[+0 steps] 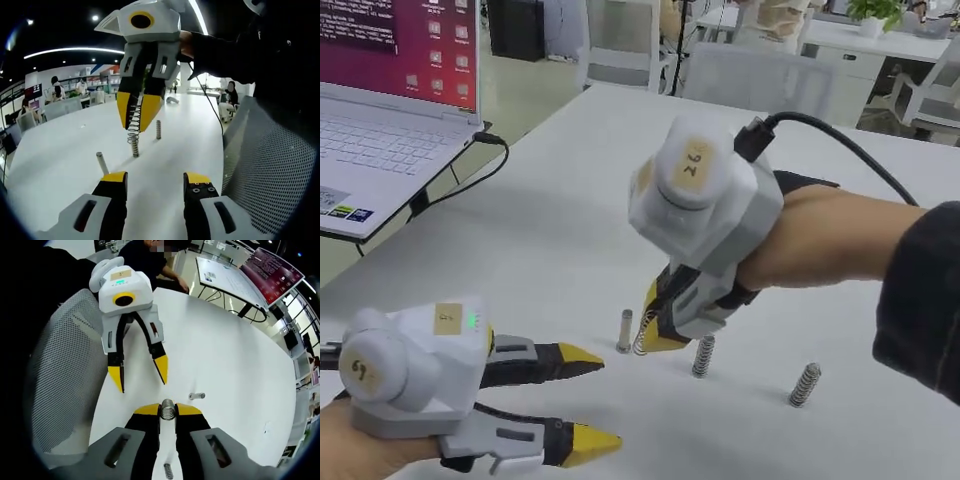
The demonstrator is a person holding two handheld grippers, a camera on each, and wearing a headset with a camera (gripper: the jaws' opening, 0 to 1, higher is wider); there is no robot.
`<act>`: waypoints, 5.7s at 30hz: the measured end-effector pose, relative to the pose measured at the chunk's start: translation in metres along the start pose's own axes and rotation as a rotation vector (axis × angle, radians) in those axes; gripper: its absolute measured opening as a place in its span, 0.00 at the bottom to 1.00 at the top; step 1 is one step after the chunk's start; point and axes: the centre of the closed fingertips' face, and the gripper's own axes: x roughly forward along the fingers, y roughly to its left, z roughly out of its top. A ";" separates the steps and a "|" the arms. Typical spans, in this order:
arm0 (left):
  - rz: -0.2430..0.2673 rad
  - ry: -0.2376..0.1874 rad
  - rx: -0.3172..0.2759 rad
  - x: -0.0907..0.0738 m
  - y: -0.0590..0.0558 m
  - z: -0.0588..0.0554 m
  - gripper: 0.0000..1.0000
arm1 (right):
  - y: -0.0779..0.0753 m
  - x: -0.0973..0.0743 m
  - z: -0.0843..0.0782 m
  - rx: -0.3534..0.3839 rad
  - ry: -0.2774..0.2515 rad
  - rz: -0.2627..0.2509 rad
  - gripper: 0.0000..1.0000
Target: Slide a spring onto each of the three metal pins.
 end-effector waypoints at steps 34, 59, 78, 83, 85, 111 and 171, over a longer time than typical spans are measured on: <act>-0.004 -0.007 -0.072 -0.003 -0.007 -0.007 0.77 | -0.061 0.031 -0.003 0.029 0.042 -0.030 0.09; 0.005 -0.007 -0.092 -0.008 -0.002 -0.014 0.74 | -0.060 0.063 -0.011 0.035 0.092 0.019 0.09; 0.007 0.007 -0.097 -0.008 -0.003 -0.016 0.72 | -0.045 0.089 -0.022 0.033 0.123 0.061 0.09; 0.005 0.006 -0.100 -0.007 -0.003 -0.016 0.72 | -0.042 0.094 -0.025 0.024 0.135 0.062 0.09; 0.005 0.008 -0.100 -0.007 -0.003 -0.017 0.72 | -0.042 0.095 -0.025 0.026 0.136 0.061 0.09; -0.001 0.018 -0.100 -0.005 -0.002 -0.018 0.71 | -0.043 0.079 -0.030 0.068 0.098 0.033 0.25; -0.049 0.052 -0.100 0.008 -0.005 -0.012 0.71 | -0.027 -0.032 -0.143 0.489 -0.276 -0.303 0.37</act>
